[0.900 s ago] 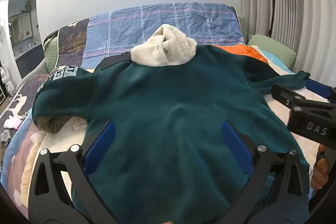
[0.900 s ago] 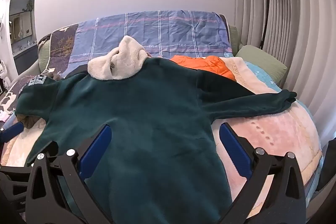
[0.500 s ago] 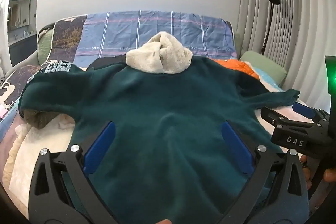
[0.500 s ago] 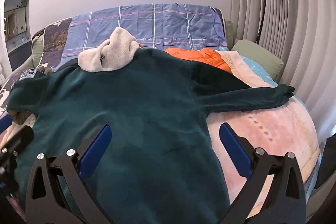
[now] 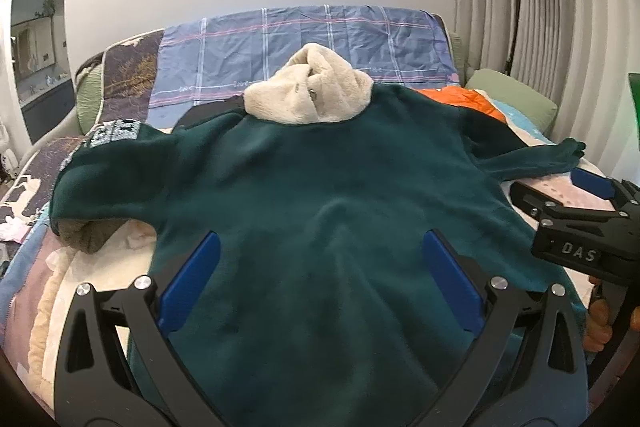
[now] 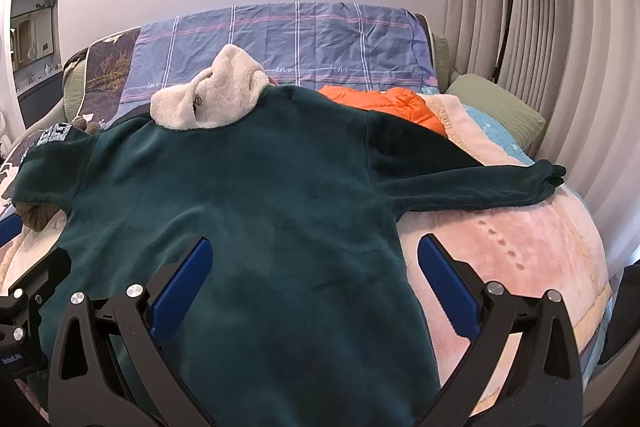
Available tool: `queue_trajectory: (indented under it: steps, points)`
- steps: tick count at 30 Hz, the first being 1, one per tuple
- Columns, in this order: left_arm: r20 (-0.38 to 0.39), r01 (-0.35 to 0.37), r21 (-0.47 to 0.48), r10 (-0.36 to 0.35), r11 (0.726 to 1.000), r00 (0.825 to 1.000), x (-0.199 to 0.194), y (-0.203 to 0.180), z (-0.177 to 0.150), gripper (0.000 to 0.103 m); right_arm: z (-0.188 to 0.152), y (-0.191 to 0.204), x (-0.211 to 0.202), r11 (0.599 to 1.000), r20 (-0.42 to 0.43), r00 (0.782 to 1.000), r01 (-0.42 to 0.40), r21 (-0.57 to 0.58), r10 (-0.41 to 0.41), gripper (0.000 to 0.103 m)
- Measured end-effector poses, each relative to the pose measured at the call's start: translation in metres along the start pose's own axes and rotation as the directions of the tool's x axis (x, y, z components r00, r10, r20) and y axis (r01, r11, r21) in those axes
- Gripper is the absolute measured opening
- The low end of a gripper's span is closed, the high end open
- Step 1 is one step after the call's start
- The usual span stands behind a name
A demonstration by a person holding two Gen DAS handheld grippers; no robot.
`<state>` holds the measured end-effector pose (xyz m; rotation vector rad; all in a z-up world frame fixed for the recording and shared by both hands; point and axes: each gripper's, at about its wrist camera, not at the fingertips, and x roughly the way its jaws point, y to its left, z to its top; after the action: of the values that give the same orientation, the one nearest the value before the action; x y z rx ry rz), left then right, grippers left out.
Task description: Fold large clothes
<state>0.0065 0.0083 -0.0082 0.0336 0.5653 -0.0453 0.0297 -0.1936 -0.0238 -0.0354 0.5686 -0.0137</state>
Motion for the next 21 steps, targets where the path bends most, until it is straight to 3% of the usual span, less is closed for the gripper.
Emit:
queue_trajectory:
  steps: [9, 21]
  points:
    - [0.017, -0.022, 0.019, 0.022, 1.000, 1.000, -0.0039, -0.0032, -0.0041, 0.101, -0.0008, 0.0002, -0.0094, 1.000, 0.041, 0.999, -0.008, -0.008, 0.008, 0.102]
    - [0.017, -0.024, 0.016, 0.024, 1.000, 1.000, -0.0038, -0.0027, -0.0084, 0.101, -0.0031, 0.0023, -0.0104, 1.000, 0.030, 1.000, -0.008, -0.003, 0.008, 0.102]
